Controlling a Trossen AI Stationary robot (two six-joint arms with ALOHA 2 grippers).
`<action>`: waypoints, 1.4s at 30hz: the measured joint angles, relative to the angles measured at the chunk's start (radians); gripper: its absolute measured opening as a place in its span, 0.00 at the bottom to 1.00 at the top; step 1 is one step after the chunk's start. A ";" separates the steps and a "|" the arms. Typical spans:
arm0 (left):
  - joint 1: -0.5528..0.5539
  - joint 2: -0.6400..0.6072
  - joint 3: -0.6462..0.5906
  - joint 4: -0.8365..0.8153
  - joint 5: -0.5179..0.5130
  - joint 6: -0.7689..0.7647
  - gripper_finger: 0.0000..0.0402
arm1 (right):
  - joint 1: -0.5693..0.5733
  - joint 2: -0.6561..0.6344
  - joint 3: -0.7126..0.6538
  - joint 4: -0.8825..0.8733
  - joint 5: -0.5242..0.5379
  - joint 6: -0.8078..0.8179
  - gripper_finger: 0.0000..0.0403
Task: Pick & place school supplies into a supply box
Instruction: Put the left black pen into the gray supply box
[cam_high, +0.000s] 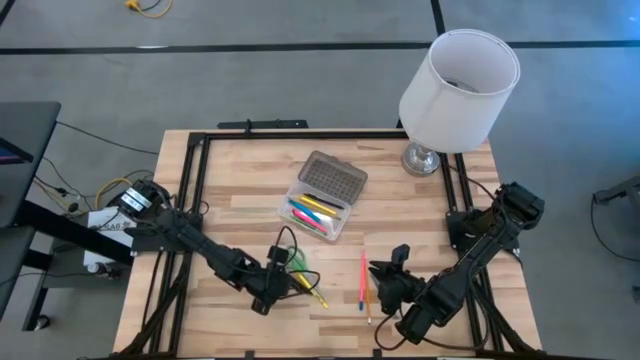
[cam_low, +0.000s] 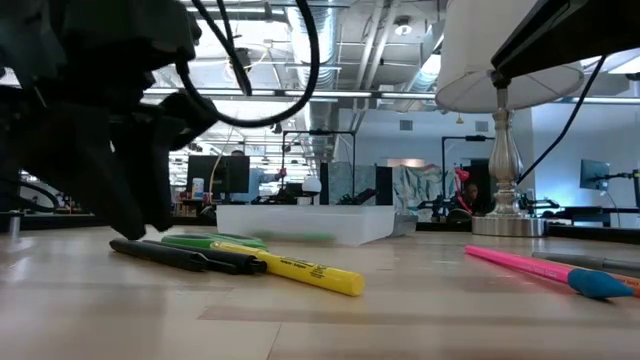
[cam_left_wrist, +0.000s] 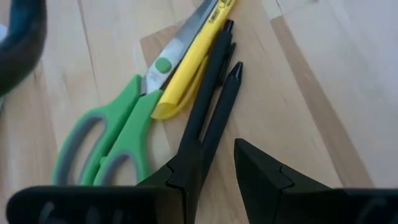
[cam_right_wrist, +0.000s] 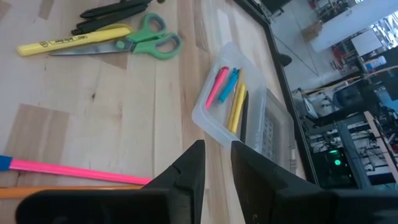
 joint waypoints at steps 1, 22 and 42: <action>0.003 0.000 -0.009 0.013 0.011 0.003 0.23 | 0.000 0.000 0.000 0.000 0.000 0.000 0.18; 0.034 0.000 -0.055 0.050 0.094 -0.043 0.23 | 0.000 0.000 0.000 0.001 0.000 0.001 0.18; -0.027 -0.005 -0.050 -0.103 0.126 -0.320 0.23 | 0.000 0.001 0.000 0.005 -0.001 0.001 0.18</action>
